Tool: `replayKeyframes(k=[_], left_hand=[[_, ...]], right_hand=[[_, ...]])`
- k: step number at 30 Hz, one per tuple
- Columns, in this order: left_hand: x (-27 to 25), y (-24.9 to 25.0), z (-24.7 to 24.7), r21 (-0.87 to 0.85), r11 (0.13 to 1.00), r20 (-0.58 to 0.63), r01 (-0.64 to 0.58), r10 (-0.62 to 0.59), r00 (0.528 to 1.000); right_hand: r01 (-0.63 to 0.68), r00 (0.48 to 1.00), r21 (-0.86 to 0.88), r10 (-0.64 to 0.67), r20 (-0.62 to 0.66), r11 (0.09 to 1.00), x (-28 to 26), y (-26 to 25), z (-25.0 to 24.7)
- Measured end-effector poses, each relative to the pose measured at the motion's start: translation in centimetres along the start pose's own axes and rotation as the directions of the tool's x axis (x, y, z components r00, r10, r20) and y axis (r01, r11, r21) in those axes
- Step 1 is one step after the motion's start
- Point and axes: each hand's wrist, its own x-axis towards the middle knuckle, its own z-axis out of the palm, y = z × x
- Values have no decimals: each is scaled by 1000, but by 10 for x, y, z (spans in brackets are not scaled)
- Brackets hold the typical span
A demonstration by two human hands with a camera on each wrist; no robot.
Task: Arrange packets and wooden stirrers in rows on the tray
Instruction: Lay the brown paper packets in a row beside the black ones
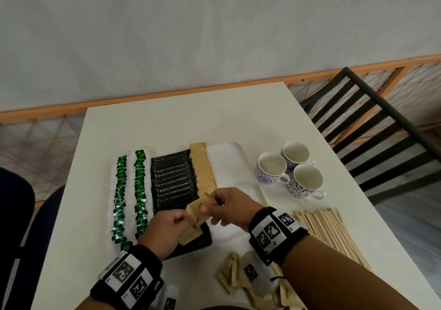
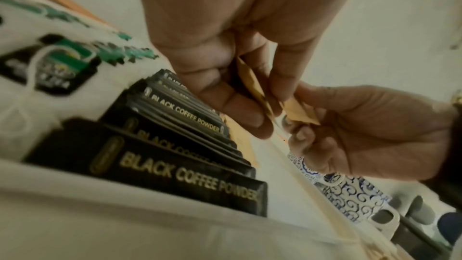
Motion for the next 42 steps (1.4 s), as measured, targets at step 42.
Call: replayKeyframes(k=[42], left_hand=[[3, -10, -8, -138, 990, -34, -34, 30, 999]], right_hand=[[40, 973, -471, -142, -183, 881, 19, 4, 4]])
